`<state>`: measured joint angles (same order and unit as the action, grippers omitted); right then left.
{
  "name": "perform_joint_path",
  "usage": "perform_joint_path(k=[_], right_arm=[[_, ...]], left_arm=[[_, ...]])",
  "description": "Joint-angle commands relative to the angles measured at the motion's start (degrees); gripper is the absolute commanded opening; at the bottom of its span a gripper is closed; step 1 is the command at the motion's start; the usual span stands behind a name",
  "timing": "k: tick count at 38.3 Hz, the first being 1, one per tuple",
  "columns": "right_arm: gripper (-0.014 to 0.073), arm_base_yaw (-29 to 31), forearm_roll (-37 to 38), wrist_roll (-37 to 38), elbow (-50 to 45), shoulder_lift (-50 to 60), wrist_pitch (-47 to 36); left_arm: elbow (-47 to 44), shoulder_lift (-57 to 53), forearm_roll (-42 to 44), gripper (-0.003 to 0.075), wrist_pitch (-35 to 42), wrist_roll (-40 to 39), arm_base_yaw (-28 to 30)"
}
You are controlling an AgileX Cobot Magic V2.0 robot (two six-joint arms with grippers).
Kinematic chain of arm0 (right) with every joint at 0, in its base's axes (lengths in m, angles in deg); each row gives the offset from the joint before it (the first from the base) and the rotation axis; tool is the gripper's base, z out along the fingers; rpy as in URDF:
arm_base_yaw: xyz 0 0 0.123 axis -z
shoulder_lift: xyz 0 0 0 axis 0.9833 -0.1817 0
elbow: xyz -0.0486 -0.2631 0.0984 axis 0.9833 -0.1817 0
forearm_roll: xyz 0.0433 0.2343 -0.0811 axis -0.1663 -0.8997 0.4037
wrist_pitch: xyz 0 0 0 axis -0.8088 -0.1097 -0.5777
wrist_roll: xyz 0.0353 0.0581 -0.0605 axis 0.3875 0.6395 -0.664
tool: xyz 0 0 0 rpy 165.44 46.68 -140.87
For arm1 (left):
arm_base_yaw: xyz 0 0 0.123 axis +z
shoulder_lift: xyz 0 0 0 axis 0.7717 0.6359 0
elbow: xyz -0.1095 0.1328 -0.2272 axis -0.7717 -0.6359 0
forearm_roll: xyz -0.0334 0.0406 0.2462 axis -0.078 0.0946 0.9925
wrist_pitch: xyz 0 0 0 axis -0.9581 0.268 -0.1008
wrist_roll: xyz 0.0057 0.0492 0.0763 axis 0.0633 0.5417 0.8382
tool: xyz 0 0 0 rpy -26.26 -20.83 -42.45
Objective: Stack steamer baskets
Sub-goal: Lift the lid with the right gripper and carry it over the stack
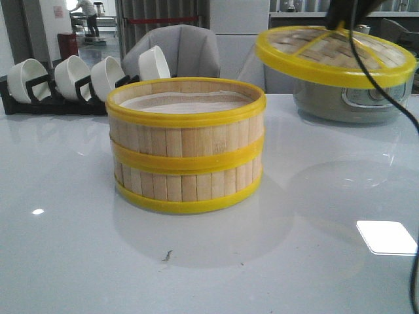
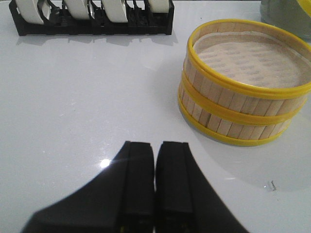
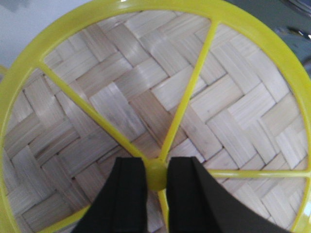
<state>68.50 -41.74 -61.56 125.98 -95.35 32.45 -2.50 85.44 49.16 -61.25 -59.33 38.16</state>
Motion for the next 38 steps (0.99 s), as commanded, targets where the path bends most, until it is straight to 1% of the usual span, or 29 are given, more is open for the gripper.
perform_joint_path(k=[1, 4, 8, 15, 25, 38], right_arm=[[0.0027, -3.7, -1.0, -0.1, 5.0, 3.1, -2.2], [0.0027, -7.6, -2.8, -0.1, 7.1, 1.3, -2.0], [0.0027, -11.4, -4.3, -0.1, 9.1, -1.1, -1.8], [0.0027, -17.2, -4.3, -0.1, 12.3, -6.6, -0.6], [0.0027, -19.6, -4.2, -0.1, 12.8, -8.9, -2.5], [0.0027, -19.9, -4.2, -0.1, 12.8, -10.2, -2.6]], left_arm=[[1.6, 0.3, -0.2, 0.0083, 4.8, -0.6, 0.0], [1.6, 0.3, -0.2, 0.0083, 4.8, -0.6, 0.0], [1.6, 0.3, -0.2, 0.0083, 4.8, -0.6, 0.0], [1.6, 0.3, -0.2, 0.0083, 4.8, -0.6, 0.0], [1.6, 0.3, -0.2, 0.0084, 4.8, -0.6, 0.0], [1.6, 0.3, -0.2, 0.0083, 4.8, -0.6, 0.0]])
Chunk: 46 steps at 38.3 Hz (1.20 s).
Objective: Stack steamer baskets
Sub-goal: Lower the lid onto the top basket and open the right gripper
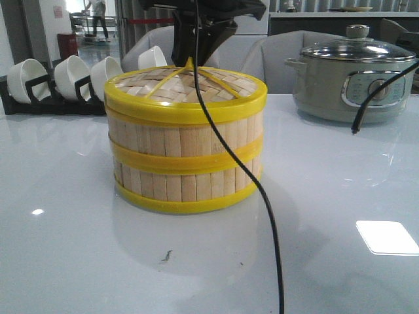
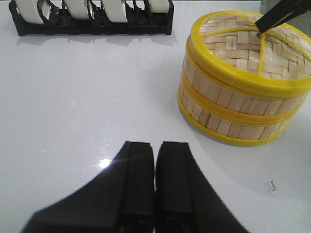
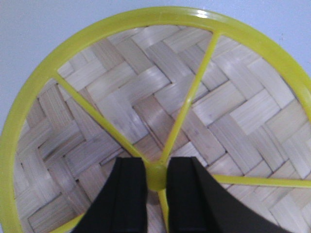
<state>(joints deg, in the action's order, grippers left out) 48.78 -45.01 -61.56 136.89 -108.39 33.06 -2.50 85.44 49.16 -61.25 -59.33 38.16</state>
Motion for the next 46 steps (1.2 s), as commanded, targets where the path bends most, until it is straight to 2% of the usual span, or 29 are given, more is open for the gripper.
perform_joint_path(k=[1, 24, 29, 33, 35, 46], right_arm=[[0.0027, -0.2, -0.9, -0.1, 1.9, 2.8, -3.2], [0.0041, -0.2, -0.9, -0.1, 1.9, 2.7, -3.2], [0.0179, -0.2, -0.9, -0.1, 1.9, 2.7, -3.2], [0.0355, -0.2, -0.8, -0.1, 1.9, 2.7, -3.6], [0.0406, -0.2, -0.7, -0.1, 1.9, 2.8, -3.9], [0.0417, 0.0, 0.1, -0.1, 1.9, 5.4, -6.5]], left_arm=[[1.6, 0.3, -0.2, 0.0083, 4.8, -0.6, 0.0], [1.6, 0.3, -0.2, 0.0083, 4.8, -0.6, 0.0], [1.6, 0.3, -0.2, 0.0083, 4.8, -0.6, 0.0], [1.6, 0.3, -0.2, 0.0083, 4.8, -0.6, 0.0], [1.6, 0.3, -0.2, 0.0083, 4.8, -0.6, 0.0], [1.6, 0.3, -0.2, 0.0083, 4.8, -0.6, 0.0]])
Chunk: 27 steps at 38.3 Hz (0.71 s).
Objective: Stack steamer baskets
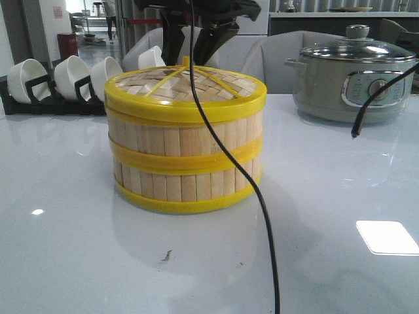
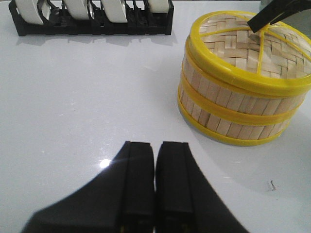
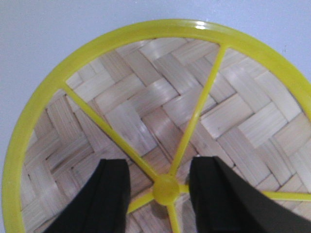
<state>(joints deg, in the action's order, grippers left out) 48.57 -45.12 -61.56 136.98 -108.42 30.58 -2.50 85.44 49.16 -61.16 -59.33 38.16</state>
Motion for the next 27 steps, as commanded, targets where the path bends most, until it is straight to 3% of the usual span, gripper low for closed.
perform_joint_path(k=[1, 19, 27], right_arm=[[0.0417, 0.2, 0.4, -0.1, 1.8, 5.8, -4.2], [0.0417, 5.8, 3.3, -0.1, 0.4, 15.1, -2.0], [0.0417, 11.7, 3.3, -0.1, -11.8, 25.6, -8.7]], left_arm=[[1.6, 0.3, -0.2, 0.0084, 4.7, -0.6, 0.0], [1.6, 0.3, -0.2, 0.0083, 4.7, -0.6, 0.0], [1.6, 0.3, -0.2, 0.0083, 4.7, -0.6, 0.0]])
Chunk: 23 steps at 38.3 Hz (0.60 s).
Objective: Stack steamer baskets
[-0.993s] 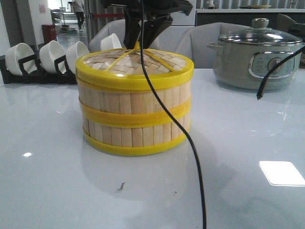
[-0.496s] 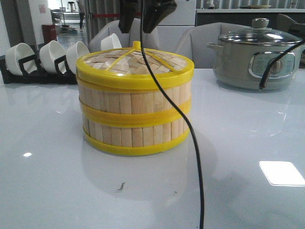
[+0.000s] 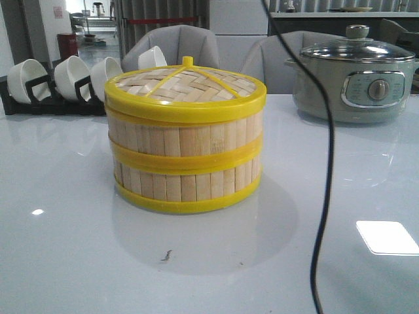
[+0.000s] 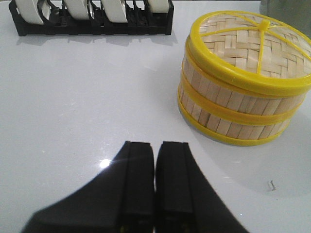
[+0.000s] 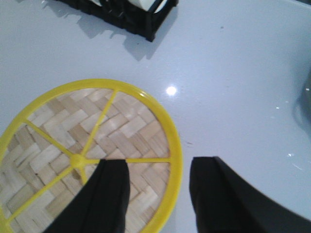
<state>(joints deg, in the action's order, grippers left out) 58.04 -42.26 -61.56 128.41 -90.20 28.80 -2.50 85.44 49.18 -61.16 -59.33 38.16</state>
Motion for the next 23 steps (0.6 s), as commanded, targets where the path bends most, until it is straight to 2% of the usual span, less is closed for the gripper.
perform_joint_path(k=[1, 11, 16, 23], right_arm=[[0.0417, 3.2, 0.4, -0.1, -6.1, 9.5, -8.4], [0.0417, 14.7, 0.4, -0.1, -40.7, 33.4, -30.0], [0.0417, 20.1, 0.4, -0.1, -55.8, 45.1, -36.1], [0.0417, 25.3, 0.4, -0.1, -69.2, 56.3, -40.5]], left_arm=[[1.6, 0.3, -0.2, 0.0084, 4.7, -0.6, 0.0], [1.6, 0.3, -0.2, 0.0084, 4.7, -0.6, 0.0], [1.6, 0.3, -0.2, 0.0083, 4.7, -0.6, 0.0], [1.6, 0.3, -0.2, 0.0083, 4.7, -0.6, 0.0]])
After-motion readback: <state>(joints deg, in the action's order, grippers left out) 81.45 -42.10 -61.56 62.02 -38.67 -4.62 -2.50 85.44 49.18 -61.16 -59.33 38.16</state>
